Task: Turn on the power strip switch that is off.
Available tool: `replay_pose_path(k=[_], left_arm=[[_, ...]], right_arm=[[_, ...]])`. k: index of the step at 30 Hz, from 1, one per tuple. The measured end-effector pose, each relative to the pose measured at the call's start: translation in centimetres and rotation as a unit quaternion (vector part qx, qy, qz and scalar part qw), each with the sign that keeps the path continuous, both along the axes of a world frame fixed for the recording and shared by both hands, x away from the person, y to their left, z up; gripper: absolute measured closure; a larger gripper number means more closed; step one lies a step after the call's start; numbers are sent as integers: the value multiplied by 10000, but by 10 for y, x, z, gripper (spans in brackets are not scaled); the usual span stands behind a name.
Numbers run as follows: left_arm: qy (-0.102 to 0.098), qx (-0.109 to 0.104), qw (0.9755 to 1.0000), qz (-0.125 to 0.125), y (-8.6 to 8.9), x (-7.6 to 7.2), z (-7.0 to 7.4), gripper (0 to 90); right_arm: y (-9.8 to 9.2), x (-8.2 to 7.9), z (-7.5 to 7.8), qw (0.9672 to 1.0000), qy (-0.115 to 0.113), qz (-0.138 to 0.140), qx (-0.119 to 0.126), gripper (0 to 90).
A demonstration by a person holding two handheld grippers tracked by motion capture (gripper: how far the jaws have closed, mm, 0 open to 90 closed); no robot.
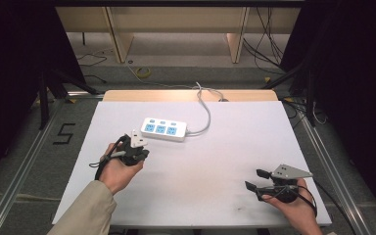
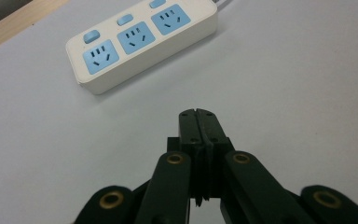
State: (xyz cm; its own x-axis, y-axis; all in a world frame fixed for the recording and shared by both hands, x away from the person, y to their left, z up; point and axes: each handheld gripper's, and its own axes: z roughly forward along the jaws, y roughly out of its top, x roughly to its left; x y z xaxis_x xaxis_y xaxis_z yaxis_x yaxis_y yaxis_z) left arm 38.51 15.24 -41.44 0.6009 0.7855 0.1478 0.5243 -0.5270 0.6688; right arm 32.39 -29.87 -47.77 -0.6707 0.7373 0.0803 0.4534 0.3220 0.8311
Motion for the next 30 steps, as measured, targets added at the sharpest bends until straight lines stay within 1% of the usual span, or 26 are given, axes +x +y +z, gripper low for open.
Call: replay_pose_path(k=[8, 12, 16, 17, 29, 30], left_arm=[[28, 28, 10000, 24, -2, 11, 5, 898], [49, 93, 9999, 20, -2, 15, 6, 898], [82, 87, 9999, 62, -1, 20, 7, 898], [70, 49, 9999, 88, -1, 22, 7, 898], [128, 127, 9998, 113, -3, 34, 5, 898], [127, 134, 9998, 125, -3, 37, 6, 898]], right_arm=[[0, 0, 0, 10000, 5, -6, -12, 340], [0, 0, -1, 10000, 28, -22, 13, 340], [0, 0, -1, 10000, 12, -11, 20, 340], [0, 0, -1, 10000, 15, -10, 19, 340], [0, 0, 0, 10000, -1, -4, -12, 340], [0, 0, 0, 10000, 1, 0, -13, 340]])
